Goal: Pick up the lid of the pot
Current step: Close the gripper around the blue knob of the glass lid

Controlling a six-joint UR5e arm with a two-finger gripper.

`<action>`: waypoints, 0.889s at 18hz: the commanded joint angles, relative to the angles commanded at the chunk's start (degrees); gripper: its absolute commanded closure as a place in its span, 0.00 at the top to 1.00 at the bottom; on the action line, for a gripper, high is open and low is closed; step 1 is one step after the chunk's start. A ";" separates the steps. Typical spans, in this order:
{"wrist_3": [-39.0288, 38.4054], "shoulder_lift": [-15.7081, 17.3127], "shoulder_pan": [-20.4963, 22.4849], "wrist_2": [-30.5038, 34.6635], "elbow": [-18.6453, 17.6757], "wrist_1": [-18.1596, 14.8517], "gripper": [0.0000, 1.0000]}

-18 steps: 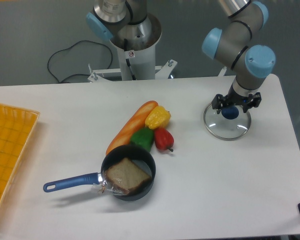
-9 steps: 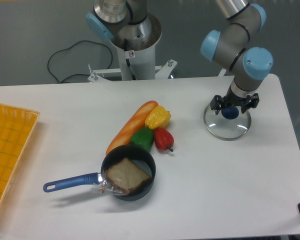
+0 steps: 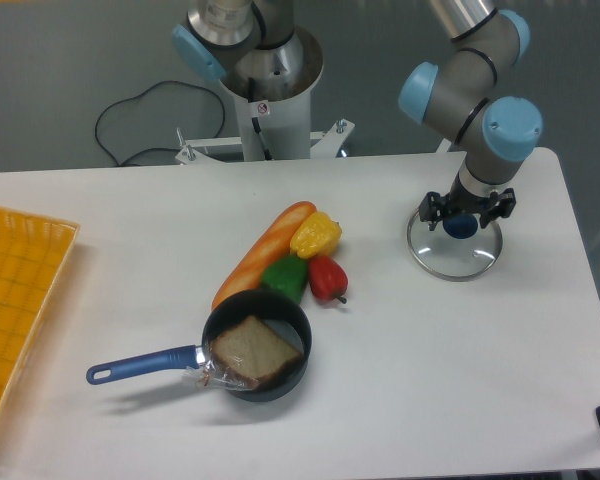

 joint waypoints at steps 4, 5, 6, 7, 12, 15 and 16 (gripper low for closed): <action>-0.09 -0.26 0.00 0.00 0.00 0.00 0.85; -0.26 -0.26 0.00 0.00 0.00 0.00 0.84; -0.53 -0.26 0.00 0.00 0.09 0.00 0.80; -0.88 -0.35 0.00 0.00 0.09 0.00 0.75; -0.97 -0.44 -0.09 0.00 0.09 0.00 0.68; -1.05 -0.44 -0.17 0.00 0.18 0.00 0.63; -1.32 -0.44 -0.18 0.00 0.26 0.00 0.62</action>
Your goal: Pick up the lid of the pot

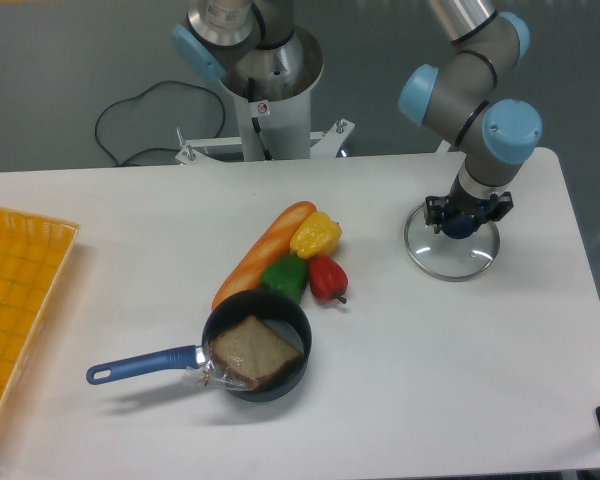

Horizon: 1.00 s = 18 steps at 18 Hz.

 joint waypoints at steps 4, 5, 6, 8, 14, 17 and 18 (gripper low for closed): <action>0.00 0.09 0.00 0.00 0.18 -0.09 0.59; 0.00 0.17 0.00 -0.09 0.18 -0.17 0.59; 0.08 0.35 -0.09 -0.09 0.26 -0.18 0.59; 0.26 0.61 -0.44 -0.18 0.61 -0.26 0.59; 0.61 1.14 -3.86 0.35 2.63 -2.10 0.59; 0.96 1.93 -5.88 0.26 4.57 -5.70 0.58; 1.57 1.93 -6.58 0.18 5.09 -6.58 0.58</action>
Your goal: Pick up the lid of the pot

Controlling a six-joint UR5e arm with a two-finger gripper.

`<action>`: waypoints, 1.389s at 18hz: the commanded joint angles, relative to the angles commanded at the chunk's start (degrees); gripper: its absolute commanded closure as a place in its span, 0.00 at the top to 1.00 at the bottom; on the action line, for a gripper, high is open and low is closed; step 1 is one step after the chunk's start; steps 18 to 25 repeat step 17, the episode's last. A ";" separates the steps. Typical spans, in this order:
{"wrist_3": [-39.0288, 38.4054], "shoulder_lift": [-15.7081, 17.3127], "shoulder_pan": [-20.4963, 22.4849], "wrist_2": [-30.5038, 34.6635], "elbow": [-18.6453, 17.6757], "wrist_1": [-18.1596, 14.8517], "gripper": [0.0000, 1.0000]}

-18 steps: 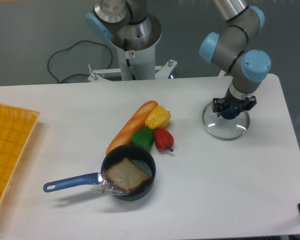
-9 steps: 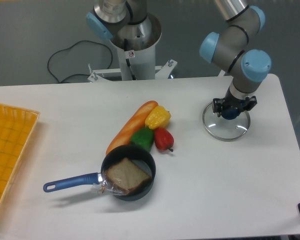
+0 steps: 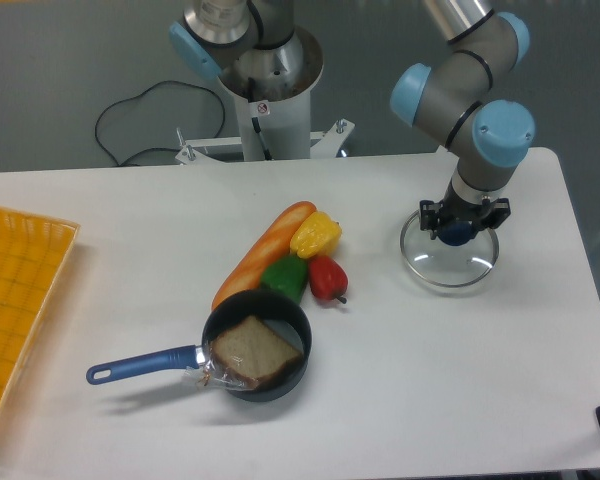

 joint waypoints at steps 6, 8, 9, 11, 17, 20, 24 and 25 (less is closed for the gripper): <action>6.94 0.35 -2.56 -0.35 2.64 -4.39 0.56; 9.49 0.26 -2.90 -0.44 2.90 -4.67 0.56; 10.19 0.26 -3.08 -0.44 3.25 -4.75 0.56; 11.51 0.35 -3.52 -0.44 3.52 -5.02 0.56; 14.68 0.00 -4.67 -0.79 4.49 -5.02 0.56; 14.68 0.00 -4.67 -0.79 4.49 -5.02 0.56; 14.68 0.00 -4.67 -0.79 4.49 -5.02 0.56; 14.68 0.00 -4.67 -0.79 4.49 -5.02 0.56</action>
